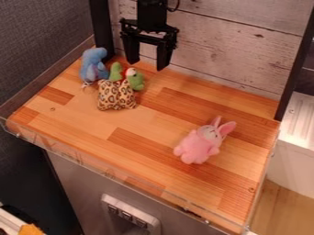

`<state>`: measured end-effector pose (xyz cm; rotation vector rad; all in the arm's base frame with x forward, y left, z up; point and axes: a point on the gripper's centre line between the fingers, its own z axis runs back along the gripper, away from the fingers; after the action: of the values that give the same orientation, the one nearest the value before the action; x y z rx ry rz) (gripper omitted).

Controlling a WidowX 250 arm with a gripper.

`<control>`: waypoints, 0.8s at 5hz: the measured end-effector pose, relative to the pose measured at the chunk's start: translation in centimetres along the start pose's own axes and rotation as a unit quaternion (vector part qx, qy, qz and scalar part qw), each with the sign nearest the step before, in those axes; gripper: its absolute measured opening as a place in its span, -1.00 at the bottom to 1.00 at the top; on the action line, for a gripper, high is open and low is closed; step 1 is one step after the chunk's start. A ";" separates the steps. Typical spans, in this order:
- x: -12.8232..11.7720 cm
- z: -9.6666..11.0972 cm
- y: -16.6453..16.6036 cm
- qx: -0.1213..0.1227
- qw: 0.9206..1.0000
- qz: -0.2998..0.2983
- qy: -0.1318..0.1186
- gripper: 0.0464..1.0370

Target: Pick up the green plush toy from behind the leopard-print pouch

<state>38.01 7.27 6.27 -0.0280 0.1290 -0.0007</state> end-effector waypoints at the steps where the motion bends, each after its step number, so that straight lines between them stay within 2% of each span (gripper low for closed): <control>1: 0.1 0.4 0.6 0.004 0.998 -0.064 0.001 0.92; 2: 0.4 0.3 3.0 0.008 0.989 -0.149 0.007 0.92; 3: 0.7 0.2 4.6 0.017 0.966 -0.258 0.015 0.92; 4: 0.7 -0.1 6.1 0.022 0.929 -0.368 0.021 0.92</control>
<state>38.70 13.34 5.90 -0.0297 0.1554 -0.7569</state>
